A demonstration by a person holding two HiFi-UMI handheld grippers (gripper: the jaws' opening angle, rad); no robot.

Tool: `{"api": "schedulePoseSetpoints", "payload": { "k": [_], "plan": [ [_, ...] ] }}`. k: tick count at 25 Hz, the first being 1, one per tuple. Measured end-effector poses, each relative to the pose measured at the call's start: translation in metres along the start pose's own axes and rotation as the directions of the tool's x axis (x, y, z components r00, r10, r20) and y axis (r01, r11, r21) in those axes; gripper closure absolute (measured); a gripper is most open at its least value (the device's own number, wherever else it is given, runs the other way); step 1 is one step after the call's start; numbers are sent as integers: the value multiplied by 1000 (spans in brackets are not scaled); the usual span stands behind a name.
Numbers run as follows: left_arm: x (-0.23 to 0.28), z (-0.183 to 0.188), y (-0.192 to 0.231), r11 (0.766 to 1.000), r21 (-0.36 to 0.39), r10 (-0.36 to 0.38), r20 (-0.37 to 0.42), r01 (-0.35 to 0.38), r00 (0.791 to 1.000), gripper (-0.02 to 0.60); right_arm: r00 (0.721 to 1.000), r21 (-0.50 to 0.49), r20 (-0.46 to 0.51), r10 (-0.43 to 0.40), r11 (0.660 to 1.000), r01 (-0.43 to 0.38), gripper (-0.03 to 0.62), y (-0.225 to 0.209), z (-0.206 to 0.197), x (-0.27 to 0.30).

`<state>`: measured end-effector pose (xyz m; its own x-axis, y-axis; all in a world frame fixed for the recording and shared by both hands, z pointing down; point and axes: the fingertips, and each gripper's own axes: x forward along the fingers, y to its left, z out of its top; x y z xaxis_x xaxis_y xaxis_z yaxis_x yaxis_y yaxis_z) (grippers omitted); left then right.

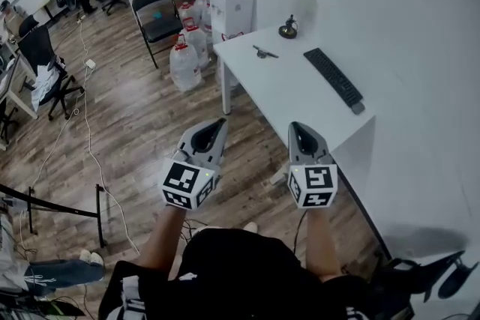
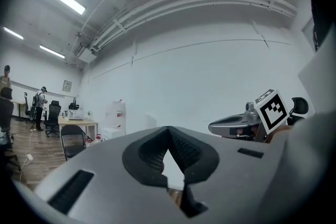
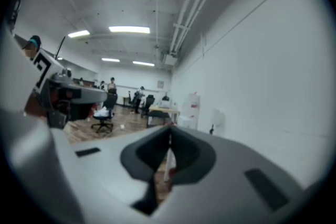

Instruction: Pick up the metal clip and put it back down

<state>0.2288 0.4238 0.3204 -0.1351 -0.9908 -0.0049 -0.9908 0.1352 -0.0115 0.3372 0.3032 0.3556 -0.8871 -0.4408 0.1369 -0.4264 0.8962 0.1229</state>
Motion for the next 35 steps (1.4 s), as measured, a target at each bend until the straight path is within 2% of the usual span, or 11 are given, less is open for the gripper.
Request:
{"api": "schedulePoseSetpoints", "payload": {
  "k": [4,8,16,24,35],
  "plan": [
    [10,-4,-16,1000,-5,12,1,-12,1000,558,1000,5,-4,22,1000,-22,559,-16,-10,-5],
    [17,-11,-32,999,28,20,-14,-19,1000,558,999,18,-2,37,999,-37,559,-30,-19,-6],
    [37,-23,-27,999,21,35,-29,-35,999,558,998,-7,-10,62,998,-62,559,-39,-27,14],
    [80,-27,17,999,15,30,-20,-30,999,558,998,-19,-27,56,998,-57,559,-51,-28,70],
    [161,-32,121,1000,1,15,-40,-15,999,558,997,-27,-50,60,998,-62,559,-53,-15,196]
  ]
}}
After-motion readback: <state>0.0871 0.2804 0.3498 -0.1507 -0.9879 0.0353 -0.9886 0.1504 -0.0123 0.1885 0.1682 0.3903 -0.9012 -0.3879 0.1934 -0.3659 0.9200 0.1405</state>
